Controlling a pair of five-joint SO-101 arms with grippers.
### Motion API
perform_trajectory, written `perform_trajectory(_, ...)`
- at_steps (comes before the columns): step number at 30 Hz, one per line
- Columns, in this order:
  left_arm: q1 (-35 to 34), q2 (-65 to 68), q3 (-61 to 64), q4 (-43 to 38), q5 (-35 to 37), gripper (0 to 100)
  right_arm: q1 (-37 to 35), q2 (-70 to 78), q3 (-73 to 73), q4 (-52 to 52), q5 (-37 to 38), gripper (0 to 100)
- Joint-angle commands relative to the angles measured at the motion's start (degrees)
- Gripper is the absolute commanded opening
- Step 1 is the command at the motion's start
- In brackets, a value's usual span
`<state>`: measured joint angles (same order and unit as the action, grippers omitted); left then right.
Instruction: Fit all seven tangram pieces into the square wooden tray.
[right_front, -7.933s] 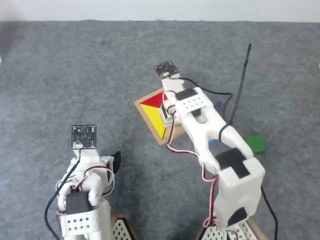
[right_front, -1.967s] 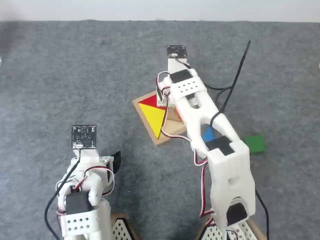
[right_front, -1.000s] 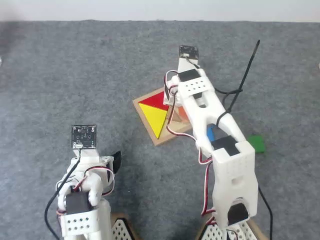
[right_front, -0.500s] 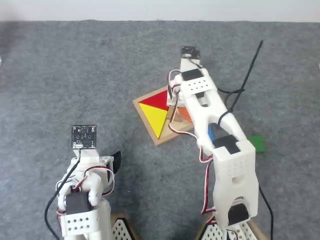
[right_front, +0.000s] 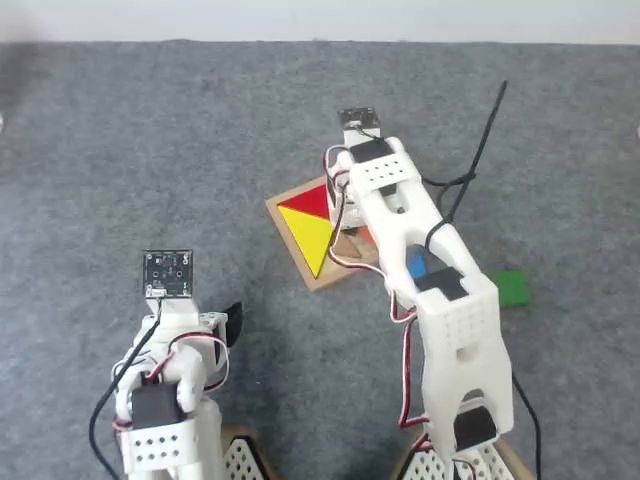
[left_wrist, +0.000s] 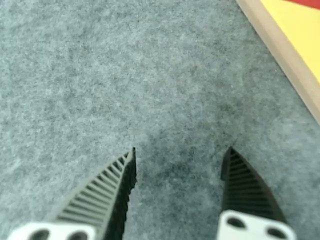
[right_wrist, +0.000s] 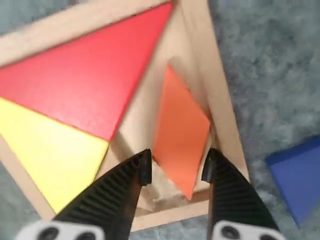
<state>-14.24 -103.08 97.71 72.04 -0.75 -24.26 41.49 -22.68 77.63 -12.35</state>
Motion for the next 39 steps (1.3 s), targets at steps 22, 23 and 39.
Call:
perform_trajectory(22, 0.09, -1.23, -1.27, 0.26, 0.44, 27, 0.48, 2.95, -16.18, 6.9, 5.45, 6.5)
perform_trajectory(23, 0.09, -1.23, -1.27, 0.26, 0.44, 27, 0.13, 1.54, -16.0, 6.9, 5.89, 6.5)
perform_trajectory(39, 0.09, -1.23, -1.27, 0.26, 0.44, 27, -8.04, -7.34, -15.91, 11.74, 14.15, 6.5)
